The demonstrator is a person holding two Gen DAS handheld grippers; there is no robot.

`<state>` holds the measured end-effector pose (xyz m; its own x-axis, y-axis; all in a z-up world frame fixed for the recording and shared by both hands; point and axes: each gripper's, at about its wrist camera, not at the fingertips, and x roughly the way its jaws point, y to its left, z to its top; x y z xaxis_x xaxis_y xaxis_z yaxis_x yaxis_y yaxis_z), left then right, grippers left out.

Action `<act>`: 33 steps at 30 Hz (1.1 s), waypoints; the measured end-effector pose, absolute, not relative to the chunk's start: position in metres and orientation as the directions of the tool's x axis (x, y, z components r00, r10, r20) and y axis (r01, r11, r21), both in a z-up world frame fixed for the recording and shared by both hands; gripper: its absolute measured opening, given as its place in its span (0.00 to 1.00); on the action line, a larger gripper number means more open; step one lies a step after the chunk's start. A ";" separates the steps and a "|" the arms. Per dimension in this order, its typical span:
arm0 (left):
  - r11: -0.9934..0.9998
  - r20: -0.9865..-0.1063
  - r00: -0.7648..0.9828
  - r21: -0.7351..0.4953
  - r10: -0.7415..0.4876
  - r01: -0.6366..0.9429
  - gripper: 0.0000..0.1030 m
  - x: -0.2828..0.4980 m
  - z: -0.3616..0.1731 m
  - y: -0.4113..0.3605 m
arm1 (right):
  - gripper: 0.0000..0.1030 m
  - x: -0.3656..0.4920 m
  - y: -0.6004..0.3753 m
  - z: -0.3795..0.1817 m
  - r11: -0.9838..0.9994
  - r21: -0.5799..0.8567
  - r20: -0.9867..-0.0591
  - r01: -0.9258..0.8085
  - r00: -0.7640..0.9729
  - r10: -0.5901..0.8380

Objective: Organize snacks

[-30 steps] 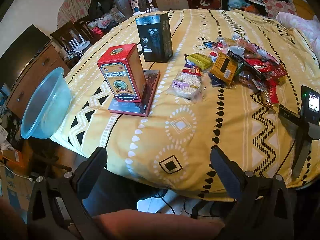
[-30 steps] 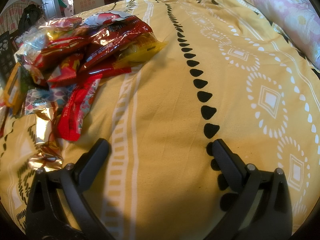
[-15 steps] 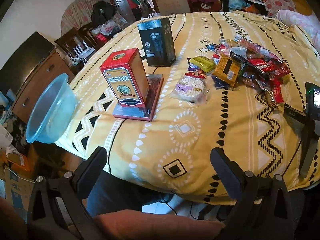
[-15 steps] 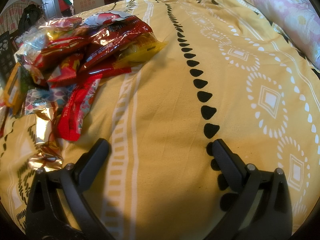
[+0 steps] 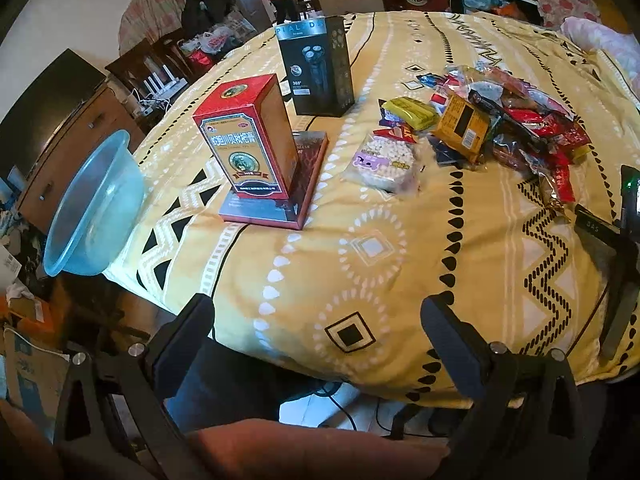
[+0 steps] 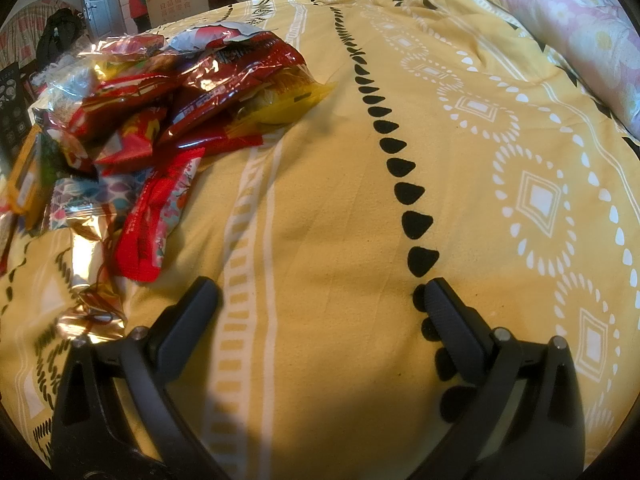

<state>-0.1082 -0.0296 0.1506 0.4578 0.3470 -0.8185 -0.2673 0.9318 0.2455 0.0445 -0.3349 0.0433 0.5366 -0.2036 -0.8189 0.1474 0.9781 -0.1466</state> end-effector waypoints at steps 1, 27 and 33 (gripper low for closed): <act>0.932 -0.819 0.459 0.243 0.345 -0.268 1.00 -0.109 0.151 -0.029 | 1.00 0.044 -0.335 0.043 0.978 -0.147 -0.819 0.147 0.537 -0.204; 0.931 -0.790 0.497 0.265 0.359 -0.251 1.00 -0.115 0.157 -0.039 | 1.00 0.045 -0.335 0.043 0.978 -0.147 -0.819 0.147 0.537 -0.203; 0.933 -0.797 0.491 0.256 0.351 -0.252 1.00 -0.114 0.157 -0.038 | 1.00 0.045 -0.335 0.043 0.978 -0.147 -0.819 0.147 0.537 -0.204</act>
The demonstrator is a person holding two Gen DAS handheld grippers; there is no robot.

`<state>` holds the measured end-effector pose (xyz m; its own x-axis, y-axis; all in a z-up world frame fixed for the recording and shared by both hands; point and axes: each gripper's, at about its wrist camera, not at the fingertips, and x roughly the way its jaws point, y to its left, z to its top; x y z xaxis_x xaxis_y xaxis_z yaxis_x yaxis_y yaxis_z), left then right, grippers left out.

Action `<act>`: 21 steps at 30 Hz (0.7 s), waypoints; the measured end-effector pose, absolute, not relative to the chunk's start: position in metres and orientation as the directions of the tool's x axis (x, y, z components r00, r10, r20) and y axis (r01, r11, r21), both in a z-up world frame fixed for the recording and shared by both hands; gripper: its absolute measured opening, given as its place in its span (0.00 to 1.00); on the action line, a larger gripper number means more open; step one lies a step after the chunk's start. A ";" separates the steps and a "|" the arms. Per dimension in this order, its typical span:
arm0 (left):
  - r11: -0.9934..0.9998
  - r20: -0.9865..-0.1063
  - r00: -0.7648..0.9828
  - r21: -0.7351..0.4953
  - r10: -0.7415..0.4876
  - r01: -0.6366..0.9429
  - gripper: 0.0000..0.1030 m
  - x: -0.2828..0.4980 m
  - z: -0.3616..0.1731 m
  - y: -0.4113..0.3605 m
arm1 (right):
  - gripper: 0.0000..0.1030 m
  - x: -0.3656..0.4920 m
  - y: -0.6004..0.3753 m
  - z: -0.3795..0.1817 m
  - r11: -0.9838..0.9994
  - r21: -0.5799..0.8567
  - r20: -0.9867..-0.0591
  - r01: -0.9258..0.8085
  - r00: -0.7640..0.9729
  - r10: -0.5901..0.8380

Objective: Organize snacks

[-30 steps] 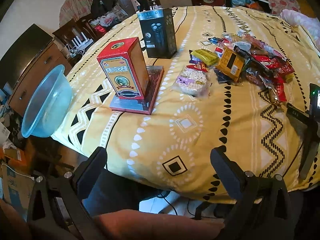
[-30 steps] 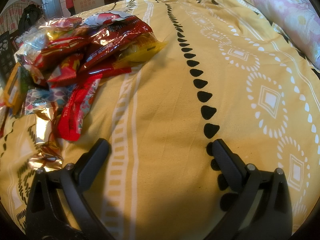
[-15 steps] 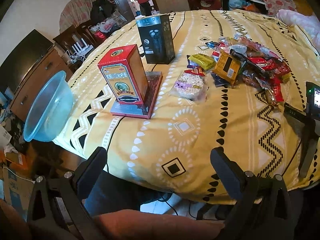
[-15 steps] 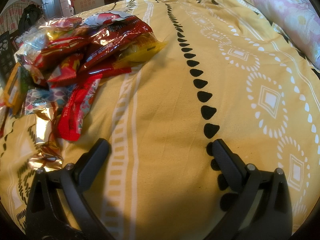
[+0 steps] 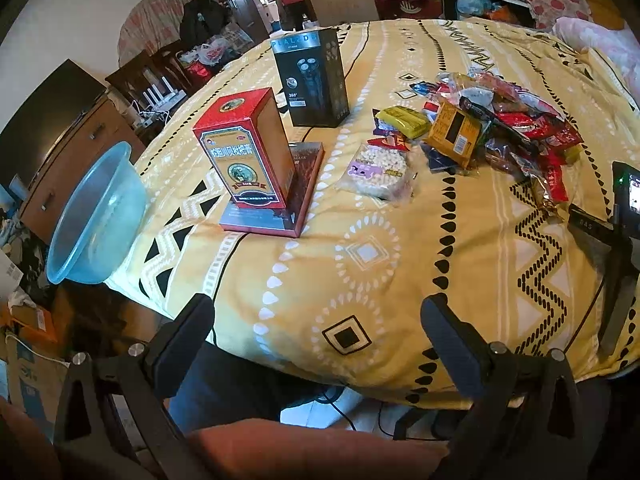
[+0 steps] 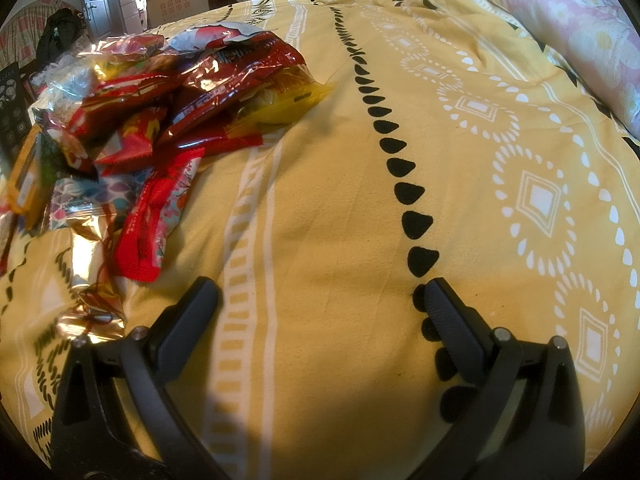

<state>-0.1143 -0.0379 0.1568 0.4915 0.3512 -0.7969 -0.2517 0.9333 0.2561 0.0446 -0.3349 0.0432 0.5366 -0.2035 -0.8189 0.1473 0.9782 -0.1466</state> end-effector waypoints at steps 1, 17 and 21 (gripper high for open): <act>0.934 -0.799 0.489 0.254 0.349 -0.251 1.00 -0.114 0.156 -0.038 | 1.00 0.044 -0.334 0.044 0.978 -0.147 -0.819 0.147 0.537 -0.204; 0.946 -0.823 0.475 0.222 0.312 -0.236 1.00 -0.114 0.153 -0.035 | 1.00 0.045 -0.335 0.043 0.978 -0.147 -0.819 0.147 0.537 -0.204; 0.946 -0.821 0.478 0.229 0.314 -0.227 1.00 -0.114 0.153 -0.037 | 1.00 0.044 -0.335 0.043 0.978 -0.147 -0.819 0.147 0.537 -0.204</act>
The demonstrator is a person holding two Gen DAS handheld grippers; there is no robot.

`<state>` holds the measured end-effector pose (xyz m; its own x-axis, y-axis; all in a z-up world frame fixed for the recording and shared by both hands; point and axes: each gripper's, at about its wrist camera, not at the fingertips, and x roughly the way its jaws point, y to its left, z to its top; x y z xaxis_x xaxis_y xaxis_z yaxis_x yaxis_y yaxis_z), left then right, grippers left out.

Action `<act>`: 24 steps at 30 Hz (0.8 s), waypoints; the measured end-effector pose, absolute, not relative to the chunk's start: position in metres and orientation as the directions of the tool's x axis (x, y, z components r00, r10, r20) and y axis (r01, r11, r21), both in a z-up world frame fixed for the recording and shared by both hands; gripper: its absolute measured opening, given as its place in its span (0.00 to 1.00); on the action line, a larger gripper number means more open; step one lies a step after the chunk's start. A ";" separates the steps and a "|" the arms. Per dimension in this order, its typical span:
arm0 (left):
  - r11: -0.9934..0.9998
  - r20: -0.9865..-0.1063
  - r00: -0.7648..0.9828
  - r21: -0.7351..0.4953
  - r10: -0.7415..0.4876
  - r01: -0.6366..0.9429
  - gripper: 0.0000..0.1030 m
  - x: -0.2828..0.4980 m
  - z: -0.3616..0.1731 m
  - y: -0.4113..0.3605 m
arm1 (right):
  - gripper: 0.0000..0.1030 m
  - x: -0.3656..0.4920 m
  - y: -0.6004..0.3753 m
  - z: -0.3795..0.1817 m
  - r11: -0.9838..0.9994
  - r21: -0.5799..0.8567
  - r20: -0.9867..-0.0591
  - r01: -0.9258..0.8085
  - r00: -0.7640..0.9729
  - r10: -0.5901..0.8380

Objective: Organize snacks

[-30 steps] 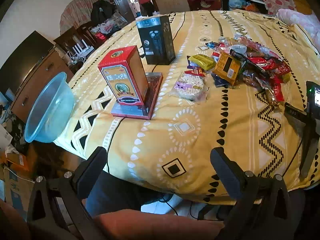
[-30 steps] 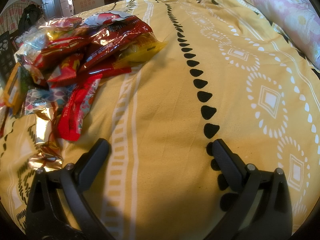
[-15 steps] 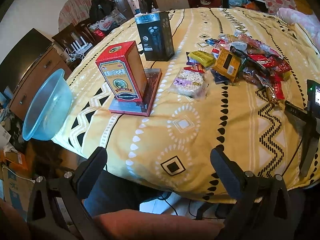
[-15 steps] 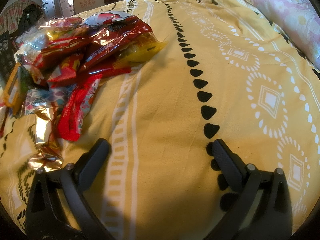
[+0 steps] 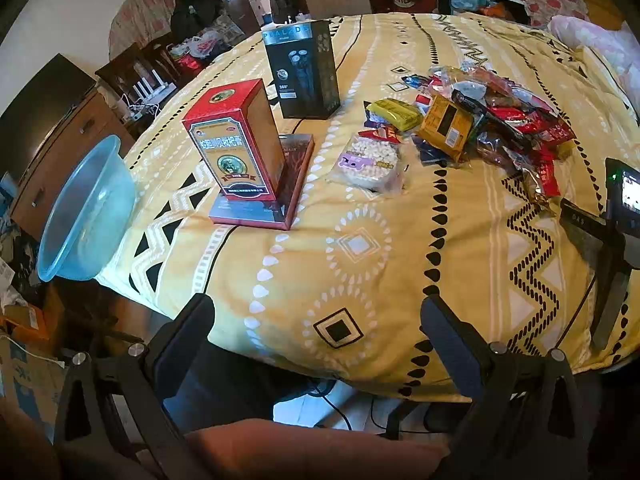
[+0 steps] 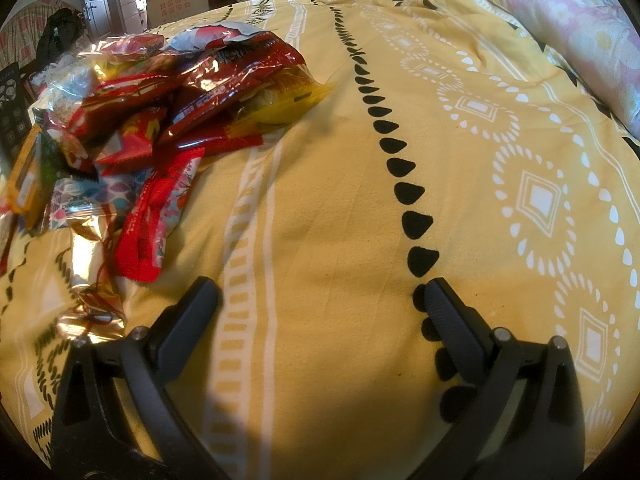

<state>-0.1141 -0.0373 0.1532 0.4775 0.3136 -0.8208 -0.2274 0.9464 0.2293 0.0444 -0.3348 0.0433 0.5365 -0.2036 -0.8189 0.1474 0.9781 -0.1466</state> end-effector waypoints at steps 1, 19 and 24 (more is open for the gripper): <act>0.947 -0.819 0.481 0.230 0.313 -0.225 1.00 -0.115 0.153 -0.038 | 1.00 0.045 -0.335 0.043 0.978 -0.147 -0.819 0.147 0.537 -0.204; 0.951 -0.819 0.486 0.231 0.304 -0.206 1.00 -0.112 0.152 -0.038 | 1.00 0.044 -0.335 0.043 0.978 -0.147 -0.819 0.147 0.537 -0.204; 0.951 -0.821 0.485 0.230 0.303 -0.206 1.00 -0.111 0.151 -0.038 | 1.00 0.045 -0.335 0.043 0.978 -0.147 -0.819 0.147 0.537 -0.204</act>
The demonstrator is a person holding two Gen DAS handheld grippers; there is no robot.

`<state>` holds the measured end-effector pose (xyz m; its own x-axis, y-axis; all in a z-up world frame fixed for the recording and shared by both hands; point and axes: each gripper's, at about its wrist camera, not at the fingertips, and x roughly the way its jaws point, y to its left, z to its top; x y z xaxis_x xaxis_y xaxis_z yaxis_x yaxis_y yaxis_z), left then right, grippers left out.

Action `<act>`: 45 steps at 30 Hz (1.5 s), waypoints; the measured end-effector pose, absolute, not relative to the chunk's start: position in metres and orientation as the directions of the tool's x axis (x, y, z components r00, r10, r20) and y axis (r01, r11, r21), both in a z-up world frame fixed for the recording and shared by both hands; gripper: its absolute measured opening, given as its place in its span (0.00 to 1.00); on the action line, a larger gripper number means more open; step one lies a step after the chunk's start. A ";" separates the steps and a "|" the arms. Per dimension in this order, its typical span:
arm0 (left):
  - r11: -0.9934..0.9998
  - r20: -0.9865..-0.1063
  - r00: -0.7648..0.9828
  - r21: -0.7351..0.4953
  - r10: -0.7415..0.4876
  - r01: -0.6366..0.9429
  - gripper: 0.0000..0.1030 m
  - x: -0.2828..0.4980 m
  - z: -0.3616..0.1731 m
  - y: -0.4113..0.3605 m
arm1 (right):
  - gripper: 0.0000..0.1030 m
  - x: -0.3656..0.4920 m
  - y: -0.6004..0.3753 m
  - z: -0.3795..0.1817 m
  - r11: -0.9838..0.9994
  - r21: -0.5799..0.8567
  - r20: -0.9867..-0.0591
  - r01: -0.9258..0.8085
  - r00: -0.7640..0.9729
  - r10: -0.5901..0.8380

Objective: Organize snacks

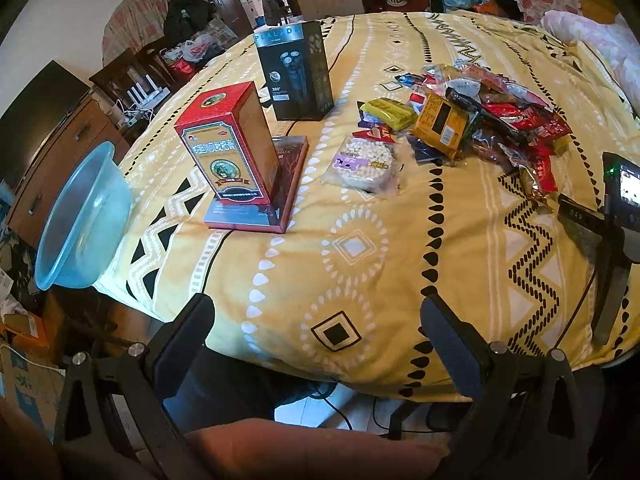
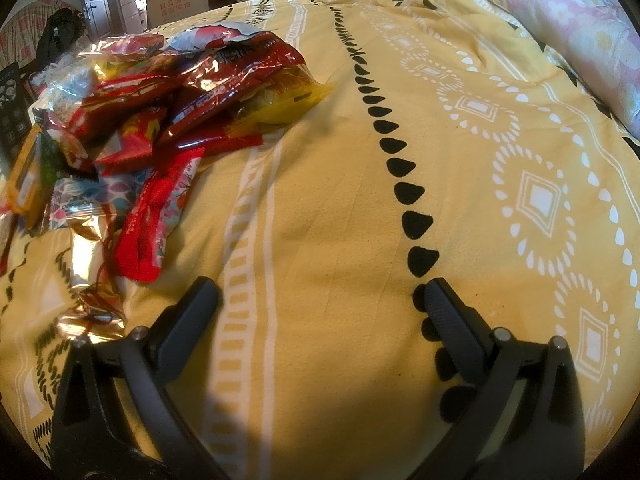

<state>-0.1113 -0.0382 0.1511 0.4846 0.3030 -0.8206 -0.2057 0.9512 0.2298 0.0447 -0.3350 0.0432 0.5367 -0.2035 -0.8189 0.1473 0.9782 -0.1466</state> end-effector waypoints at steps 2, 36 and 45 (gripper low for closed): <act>0.950 -0.819 0.486 0.232 0.306 -0.208 1.00 -0.111 0.151 -0.038 | 1.00 0.045 -0.335 0.043 0.978 -0.147 -0.819 0.147 0.537 -0.204; 0.950 -0.812 0.497 0.226 0.306 -0.216 1.00 -0.114 0.155 -0.037 | 1.00 0.045 -0.335 0.043 0.978 -0.147 -0.819 0.147 0.537 -0.203; 0.951 -0.816 0.493 0.222 0.302 -0.215 1.00 -0.114 0.154 -0.035 | 1.00 0.045 -0.335 0.043 0.978 -0.147 -0.819 0.147 0.537 -0.203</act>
